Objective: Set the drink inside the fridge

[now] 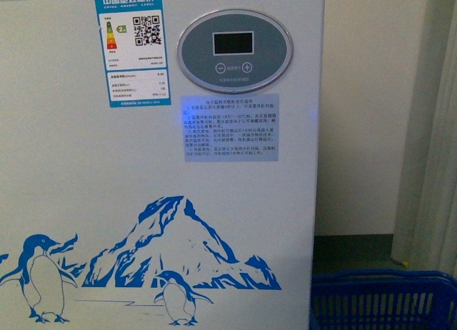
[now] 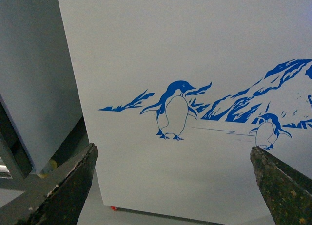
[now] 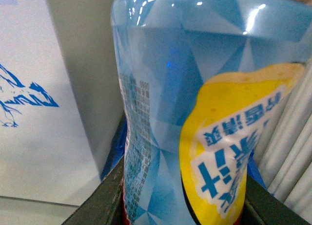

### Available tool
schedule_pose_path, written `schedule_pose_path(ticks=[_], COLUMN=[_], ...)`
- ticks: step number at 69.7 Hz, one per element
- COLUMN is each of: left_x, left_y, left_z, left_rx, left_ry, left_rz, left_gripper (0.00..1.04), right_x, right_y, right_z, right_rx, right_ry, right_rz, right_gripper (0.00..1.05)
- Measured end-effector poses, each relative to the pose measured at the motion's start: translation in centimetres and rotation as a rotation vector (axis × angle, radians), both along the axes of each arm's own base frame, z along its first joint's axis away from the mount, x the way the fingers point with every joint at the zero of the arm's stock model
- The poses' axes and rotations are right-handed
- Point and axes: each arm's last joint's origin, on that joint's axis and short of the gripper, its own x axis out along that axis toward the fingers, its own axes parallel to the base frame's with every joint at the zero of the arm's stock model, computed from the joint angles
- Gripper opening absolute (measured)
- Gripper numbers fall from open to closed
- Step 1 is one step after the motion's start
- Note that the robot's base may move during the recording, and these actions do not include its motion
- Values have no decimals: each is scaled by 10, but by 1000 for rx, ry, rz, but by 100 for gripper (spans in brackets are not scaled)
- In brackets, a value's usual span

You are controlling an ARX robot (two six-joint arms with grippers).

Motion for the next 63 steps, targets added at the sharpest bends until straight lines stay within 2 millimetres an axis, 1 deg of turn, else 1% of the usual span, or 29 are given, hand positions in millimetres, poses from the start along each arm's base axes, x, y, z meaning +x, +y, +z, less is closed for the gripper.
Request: schedule_pose_path(ticks=[63], left_x=[0], left_y=[0], left_z=[0], left_rx=[0], left_ry=[0], left_rz=[0], left_gripper=[97], right_x=[-1], right_y=[0], right_z=[1], right_rx=[0], right_ry=[-18], right_rz=[0], right_gripper=[40])
